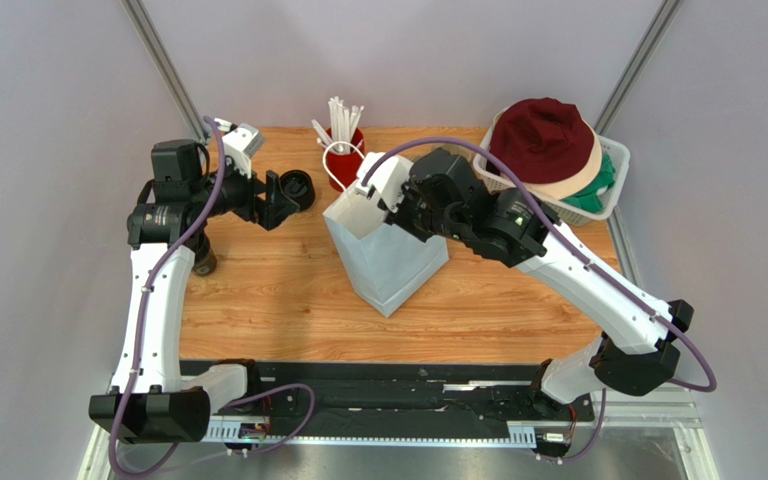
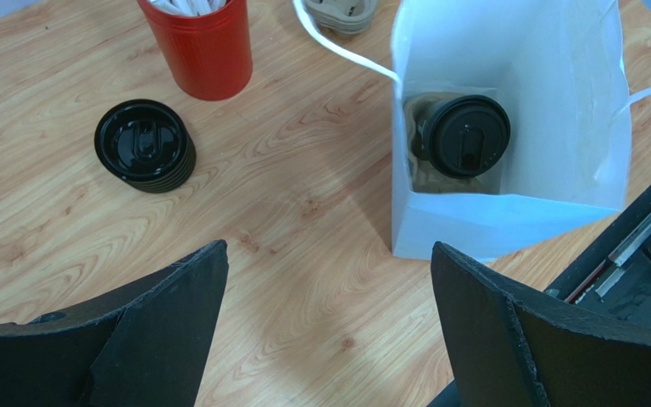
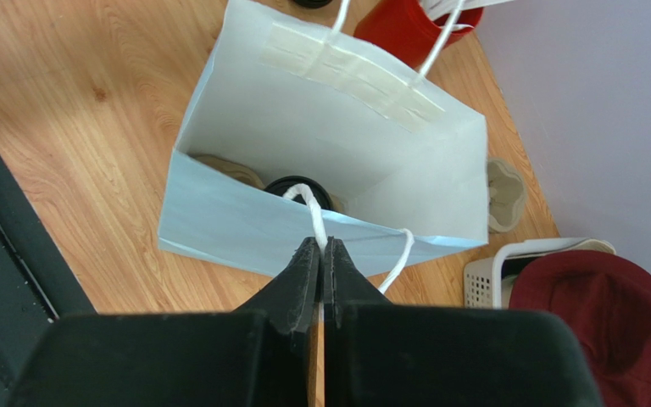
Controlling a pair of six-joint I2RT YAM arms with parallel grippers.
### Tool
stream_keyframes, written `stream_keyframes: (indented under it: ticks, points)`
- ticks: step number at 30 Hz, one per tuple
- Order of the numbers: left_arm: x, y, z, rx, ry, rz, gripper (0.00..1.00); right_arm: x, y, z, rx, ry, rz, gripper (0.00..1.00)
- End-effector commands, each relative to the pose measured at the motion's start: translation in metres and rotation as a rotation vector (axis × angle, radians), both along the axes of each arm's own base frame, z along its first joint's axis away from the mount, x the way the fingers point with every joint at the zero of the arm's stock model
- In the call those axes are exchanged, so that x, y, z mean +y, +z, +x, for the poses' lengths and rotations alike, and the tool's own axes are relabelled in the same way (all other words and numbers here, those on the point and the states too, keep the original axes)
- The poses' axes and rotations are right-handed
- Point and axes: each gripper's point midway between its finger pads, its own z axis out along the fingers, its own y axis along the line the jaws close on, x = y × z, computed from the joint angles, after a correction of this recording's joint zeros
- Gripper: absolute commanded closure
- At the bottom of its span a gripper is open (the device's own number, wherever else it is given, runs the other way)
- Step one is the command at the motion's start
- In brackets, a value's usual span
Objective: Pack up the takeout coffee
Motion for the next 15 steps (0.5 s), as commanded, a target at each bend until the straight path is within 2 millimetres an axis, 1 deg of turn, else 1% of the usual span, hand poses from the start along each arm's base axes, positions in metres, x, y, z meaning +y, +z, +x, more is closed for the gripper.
stream_keyframes:
  ticks: [1, 4, 7, 8, 10, 11, 13, 14, 15]
  points:
    - [0.002, 0.006, 0.003, -0.036, 0.004, 0.002, 0.02, 0.017, -0.007, -0.007, -0.002, 0.024, -0.004, 1.00]
    - [0.002, 0.006, 0.003, -0.042, 0.003, 0.009, 0.02, 0.019, -0.017, -0.012, 0.003, 0.047, -0.040, 1.00]
    - [0.001, 0.007, 0.002, -0.042, -0.009, 0.005, 0.02, 0.014, -0.021, -0.018, 0.005, 0.077, -0.062, 1.00]
    - [0.000, 0.007, 0.001, -0.045, -0.014, 0.004, 0.02, 0.011, -0.018, -0.021, 0.000, 0.087, -0.058, 0.96]
    - [-0.002, 0.008, 0.000, -0.044, -0.025, -0.002, 0.02, 0.006, -0.015, -0.025, -0.006, 0.105, -0.061, 0.86]
    - [-0.002, 0.007, 0.000, -0.041, -0.029, -0.003, 0.02, 0.004, -0.007, -0.029, -0.018, 0.121, -0.047, 0.74]
    - [-0.004, 0.007, -0.001, -0.038, -0.038, -0.009, 0.01, 0.001, 0.000, -0.035, -0.019, 0.152, -0.032, 0.59]
    - [-0.004, 0.007, -0.001, -0.038, -0.041, -0.011, 0.01, -0.003, 0.008, -0.038, -0.030, 0.164, -0.019, 0.46]
    - [-0.005, 0.007, -0.001, -0.038, -0.045, -0.012, 0.01, -0.004, 0.015, -0.041, -0.034, 0.175, -0.005, 0.41]
